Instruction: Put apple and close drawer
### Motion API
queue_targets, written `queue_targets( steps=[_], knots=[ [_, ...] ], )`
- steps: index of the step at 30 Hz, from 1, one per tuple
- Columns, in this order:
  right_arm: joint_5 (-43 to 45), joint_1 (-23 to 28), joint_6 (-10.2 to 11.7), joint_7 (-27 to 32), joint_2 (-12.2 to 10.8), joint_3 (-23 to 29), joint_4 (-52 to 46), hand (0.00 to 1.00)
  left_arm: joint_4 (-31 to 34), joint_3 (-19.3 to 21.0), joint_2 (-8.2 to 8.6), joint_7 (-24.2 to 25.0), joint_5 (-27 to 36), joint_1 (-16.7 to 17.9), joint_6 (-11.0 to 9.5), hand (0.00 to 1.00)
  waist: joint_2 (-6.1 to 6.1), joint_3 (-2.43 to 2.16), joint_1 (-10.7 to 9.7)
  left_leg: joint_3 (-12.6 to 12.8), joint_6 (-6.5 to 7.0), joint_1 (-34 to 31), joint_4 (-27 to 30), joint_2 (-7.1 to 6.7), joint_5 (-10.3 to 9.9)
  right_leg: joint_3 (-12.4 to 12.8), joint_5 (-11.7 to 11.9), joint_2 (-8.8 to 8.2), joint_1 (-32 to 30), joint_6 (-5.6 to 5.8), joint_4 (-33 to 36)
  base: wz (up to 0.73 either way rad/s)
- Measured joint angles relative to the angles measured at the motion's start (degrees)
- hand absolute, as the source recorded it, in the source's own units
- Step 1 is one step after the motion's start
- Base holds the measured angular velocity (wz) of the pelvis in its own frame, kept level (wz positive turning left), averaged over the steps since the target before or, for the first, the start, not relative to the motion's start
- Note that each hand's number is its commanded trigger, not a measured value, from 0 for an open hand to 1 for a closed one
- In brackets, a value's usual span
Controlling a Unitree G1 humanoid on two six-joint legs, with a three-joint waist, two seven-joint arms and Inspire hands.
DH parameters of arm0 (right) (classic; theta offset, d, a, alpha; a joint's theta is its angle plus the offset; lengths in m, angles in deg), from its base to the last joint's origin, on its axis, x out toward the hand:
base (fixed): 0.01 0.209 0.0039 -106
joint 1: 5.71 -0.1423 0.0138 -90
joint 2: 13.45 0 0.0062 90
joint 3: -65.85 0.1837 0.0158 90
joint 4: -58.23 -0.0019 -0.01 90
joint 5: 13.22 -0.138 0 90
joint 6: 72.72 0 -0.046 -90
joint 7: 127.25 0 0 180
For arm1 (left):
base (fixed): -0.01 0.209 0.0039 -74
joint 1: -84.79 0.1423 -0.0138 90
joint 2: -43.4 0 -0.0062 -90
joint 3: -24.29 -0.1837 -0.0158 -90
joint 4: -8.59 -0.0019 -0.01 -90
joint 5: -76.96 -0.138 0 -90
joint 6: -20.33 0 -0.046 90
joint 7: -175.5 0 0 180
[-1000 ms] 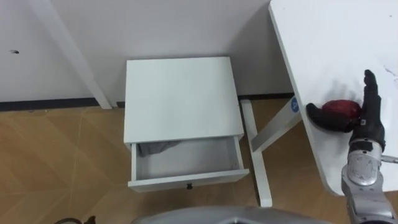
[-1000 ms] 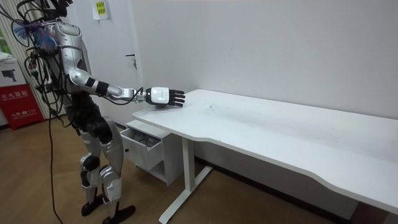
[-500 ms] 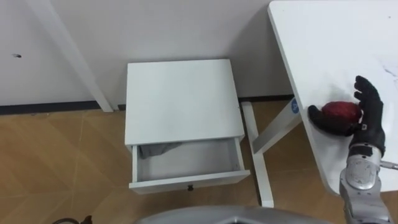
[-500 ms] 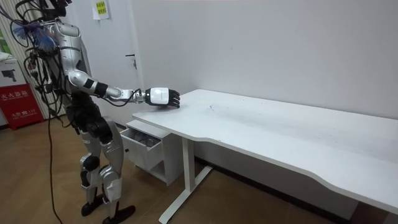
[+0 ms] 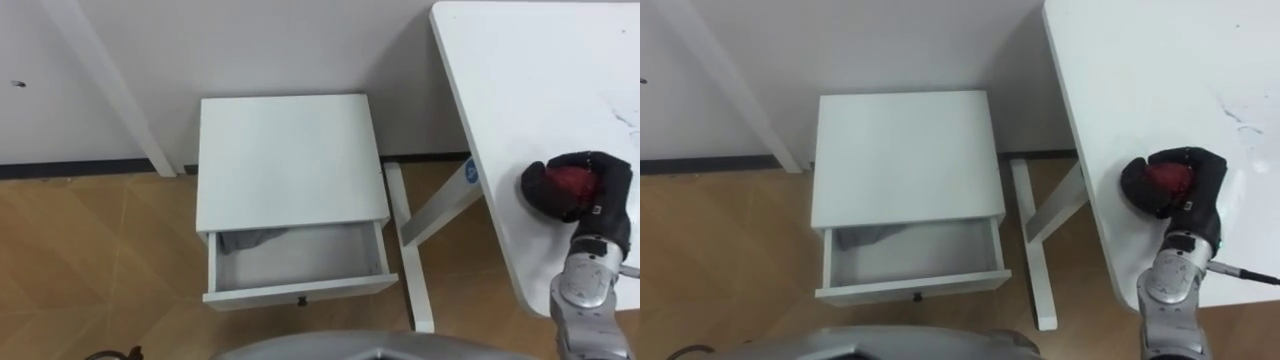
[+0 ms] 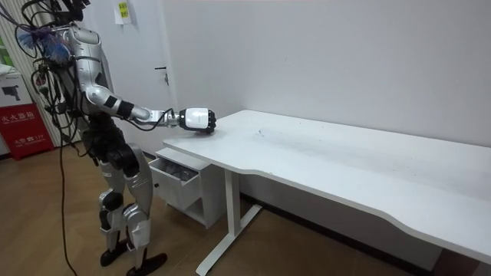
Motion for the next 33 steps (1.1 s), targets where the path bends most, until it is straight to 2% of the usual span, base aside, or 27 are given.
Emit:
queue_targets(
  steps=[4, 7, 11, 17, 19, 22, 24, 26, 28, 33],
  knots=[
    [0.0, -0.1, -0.9, 0.6, 0.5, -1.9, -0.5, 1.00, 0.0, -3.2, -0.22, 0.1, -0.1, 0.0, 0.1, 0.00, 0.09, 0.01, 0.2, 0.1, 0.00, 0.0, 0.0, 0.00, 0.0, 0.0, 0.0, 0.02, 0.0, -0.01, 0.1, 0.00],
    [0.1, -0.1, -2.5, 0.3, 0.3, -2.6, -2.6, 1.00, 0.2, -3.8, 0.05, 0.2, -0.2, 0.0, 0.2, 0.00, 0.29, 0.12, 0.5, 0.1, 0.00, -0.1, 0.1, 0.02, 0.0, 0.1, 0.0, 0.04, -0.1, -0.06, 0.1, 0.00],
    [0.1, -0.1, -2.5, 0.2, 0.3, -6.5, -4.8, 1.00, 0.3, -5.4, 0.05, 0.3, -0.9, -0.2, 0.2, 0.00, 0.83, 0.12, 0.6, 0.1, -0.01, -0.1, 0.1, 0.09, 0.0, 0.2, 0.1, 0.08, -0.2, -0.16, 0.2, -0.02],
    [7.1, -0.9, -3.0, -1.5, 0.2, -12.7, -8.9, 1.00, 0.1, -6.9, 0.36, 0.3, -3.6, -1.8, 0.2, 0.00, 1.25, 0.12, 2.7, 0.1, -0.01, -1.8, 0.8, 0.16, 0.0, 0.1, 0.4, 0.10, -1.7, -0.34, 0.3, -0.01],
    [8.5, -1.1, -3.2, -3.6, 0.3, -15.1, -9.1, 1.00, 0.1, -7.7, 0.59, 0.4, -3.6, -1.8, 0.2, 0.00, 1.26, 0.13, 3.5, -0.2, -0.01, -1.9, 0.8, 0.16, 0.0, -0.2, 0.4, 0.09, -1.6, -0.34, 0.2, 0.09],
    [8.7, -1.3, -5.1, -9.0, -0.1, -21.9, -9.1, 1.00, 0.1, -8.0, 1.11, 0.7, -3.6, -2.3, 0.6, 0.00, 1.56, 0.38, 5.2, -1.4, -0.01, -2.4, 0.9, 0.04, 0.1, -1.0, 0.4, 0.00, -1.7, -0.33, 0.1, 0.19],
    [9.2, -2.0, -5.3, -12.9, -0.2, -26.3, -9.1, 1.00, 0.1, -8.2, 1.47, 0.7, -3.6, -2.9, 0.6, 0.00, 1.84, 0.88, 5.8, -2.8, 0.08, -3.5, 1.2, -0.19, 0.1, -2.6, 0.4, -0.33, -1.9, -0.31, 0.0, 0.36],
    [10.0, -2.8, -5.4, -15.0, -0.4, -27.4, -9.1, 1.00, 0.1, -8.2, 1.63, 0.9, -3.7, -3.2, 0.7, 0.00, 2.26, 1.21, 6.7, -3.4, 0.20, -4.2, 1.3, -0.28, 0.2, -3.3, 0.4, -0.48, -2.1, -0.31, 0.0, 0.28],
    [10.6, -4.0, -5.6, -16.7, -0.4, -27.9, -9.1, 1.00, 0.1, -8.0, 1.59, 1.2, -3.6, -3.1, 0.8, 0.00, 2.41, 1.15, 7.2, -4.2, 0.19, -5.1, 1.7, -0.28, 0.2, -4.3, 0.4, -0.59, -2.5, -0.29, 0.0, 0.19],
    [10.7, -4.6, -5.8, -19.6, -0.2, -28.0, -10.9, 1.00, 0.2, -8.0, 1.83, 1.9, -3.6, -3.2, 0.8, 0.00, 2.33, 1.03, 7.2, -4.8, 0.19, -5.4, 1.8, -0.22, 0.2, -4.3, 0.4, -0.55, -2.6, -0.29, 0.0, 0.09]
  ],
)
